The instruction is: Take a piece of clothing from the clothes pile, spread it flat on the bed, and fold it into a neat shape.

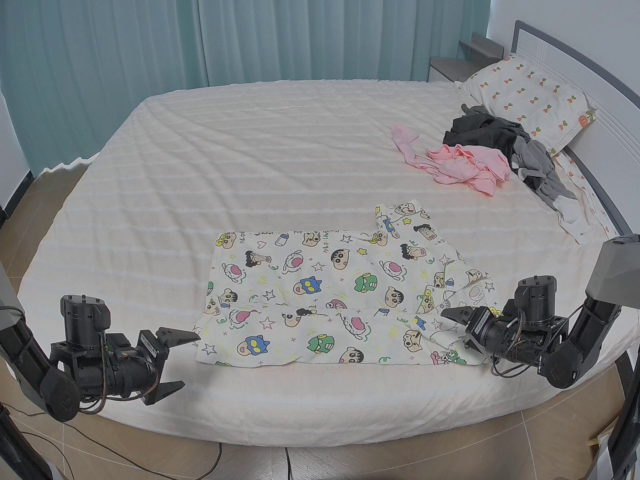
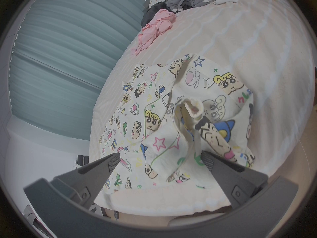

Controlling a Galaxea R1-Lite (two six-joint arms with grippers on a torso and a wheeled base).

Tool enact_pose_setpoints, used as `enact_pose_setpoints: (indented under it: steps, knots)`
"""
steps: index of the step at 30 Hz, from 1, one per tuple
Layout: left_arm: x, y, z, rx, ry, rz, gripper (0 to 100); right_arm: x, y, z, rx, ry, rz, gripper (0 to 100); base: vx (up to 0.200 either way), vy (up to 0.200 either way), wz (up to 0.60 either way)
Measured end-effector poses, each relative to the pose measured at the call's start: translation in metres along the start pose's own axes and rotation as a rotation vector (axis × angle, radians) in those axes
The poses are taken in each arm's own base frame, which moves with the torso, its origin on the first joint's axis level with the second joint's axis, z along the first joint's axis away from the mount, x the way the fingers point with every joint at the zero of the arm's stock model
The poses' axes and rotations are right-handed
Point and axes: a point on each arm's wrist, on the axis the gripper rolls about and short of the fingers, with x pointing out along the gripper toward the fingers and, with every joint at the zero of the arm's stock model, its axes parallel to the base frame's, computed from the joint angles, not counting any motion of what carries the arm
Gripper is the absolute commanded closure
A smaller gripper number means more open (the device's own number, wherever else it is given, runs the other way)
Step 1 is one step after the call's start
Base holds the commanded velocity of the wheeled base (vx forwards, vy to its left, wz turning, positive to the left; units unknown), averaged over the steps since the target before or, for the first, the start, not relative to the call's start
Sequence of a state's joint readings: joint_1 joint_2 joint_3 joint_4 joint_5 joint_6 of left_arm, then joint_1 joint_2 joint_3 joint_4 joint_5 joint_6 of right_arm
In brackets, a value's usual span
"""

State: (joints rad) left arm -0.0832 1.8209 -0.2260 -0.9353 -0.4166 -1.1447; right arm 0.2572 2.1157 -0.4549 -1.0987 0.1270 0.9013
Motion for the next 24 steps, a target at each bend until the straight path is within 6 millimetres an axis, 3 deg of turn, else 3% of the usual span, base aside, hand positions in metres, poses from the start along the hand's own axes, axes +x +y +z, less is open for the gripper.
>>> enact_pose_setpoints:
  steps: [9, 24]
  knots:
    - [0.002, 0.008, -0.002, -0.014, 0.013, 0.032, 0, 0.013, 0.001, 0.005, 0.001, -0.014, 0.007, 0, 0.0, 0.0, 0.0]
    - [0.003, 0.01, -0.003, -0.014, 0.018, 0.04, 0, 0.002, 0.013, -0.002, -0.017, 0.008, 0.03, 0, 0.0, 0.0, 0.0]
